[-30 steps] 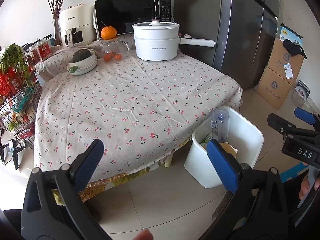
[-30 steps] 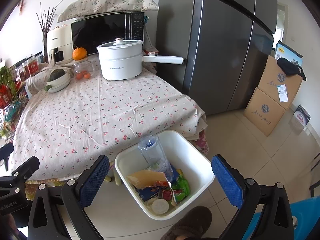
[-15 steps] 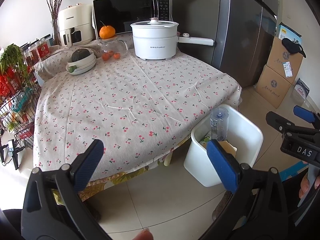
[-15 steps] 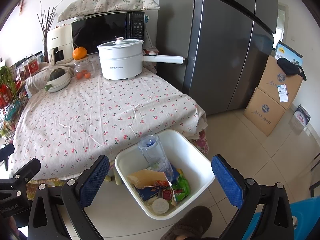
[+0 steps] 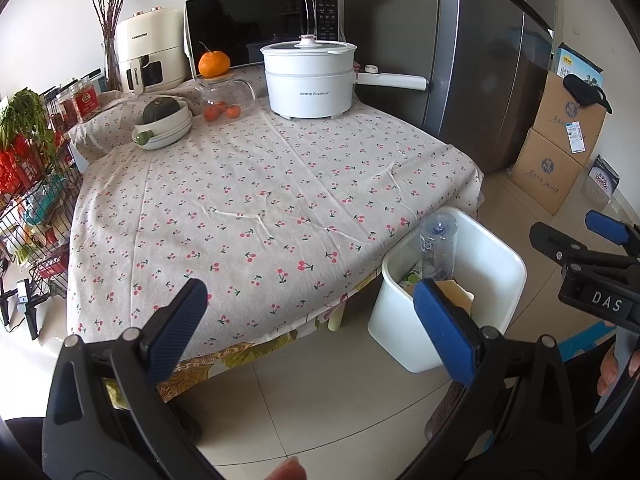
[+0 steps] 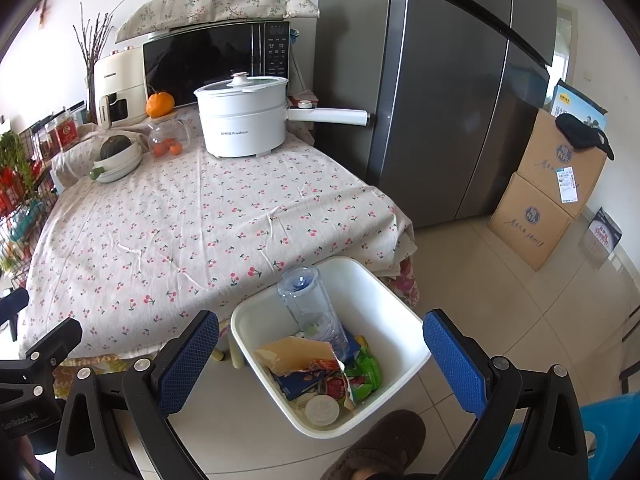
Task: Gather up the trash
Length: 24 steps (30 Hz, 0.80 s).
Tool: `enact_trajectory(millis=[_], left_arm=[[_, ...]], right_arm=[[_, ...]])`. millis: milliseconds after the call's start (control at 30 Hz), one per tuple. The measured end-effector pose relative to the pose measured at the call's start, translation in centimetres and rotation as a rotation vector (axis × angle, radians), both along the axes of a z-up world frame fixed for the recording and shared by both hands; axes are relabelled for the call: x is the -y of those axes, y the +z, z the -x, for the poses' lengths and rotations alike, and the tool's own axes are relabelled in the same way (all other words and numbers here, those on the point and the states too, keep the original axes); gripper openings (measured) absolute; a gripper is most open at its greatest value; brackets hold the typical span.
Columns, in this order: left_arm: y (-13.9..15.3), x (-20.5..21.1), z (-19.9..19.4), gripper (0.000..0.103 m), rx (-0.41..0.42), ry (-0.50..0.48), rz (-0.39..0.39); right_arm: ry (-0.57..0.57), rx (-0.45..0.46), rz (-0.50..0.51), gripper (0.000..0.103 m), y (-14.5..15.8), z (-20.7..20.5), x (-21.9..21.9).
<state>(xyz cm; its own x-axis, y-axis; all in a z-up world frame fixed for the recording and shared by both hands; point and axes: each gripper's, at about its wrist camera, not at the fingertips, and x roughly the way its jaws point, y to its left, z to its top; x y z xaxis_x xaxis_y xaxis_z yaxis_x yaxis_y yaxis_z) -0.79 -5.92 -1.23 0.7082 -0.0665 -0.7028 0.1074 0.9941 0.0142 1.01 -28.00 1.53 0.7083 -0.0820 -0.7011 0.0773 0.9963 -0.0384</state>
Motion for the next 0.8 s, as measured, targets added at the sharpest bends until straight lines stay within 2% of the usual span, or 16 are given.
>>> enact_trajectory(millis=[800], left_arm=[[-0.11,0.01,0.12,0.102,-0.011,-0.006,0.0]], right_arm=[[-0.003,-0.002,-0.001,0.103,-0.4,-0.03,0.12]])
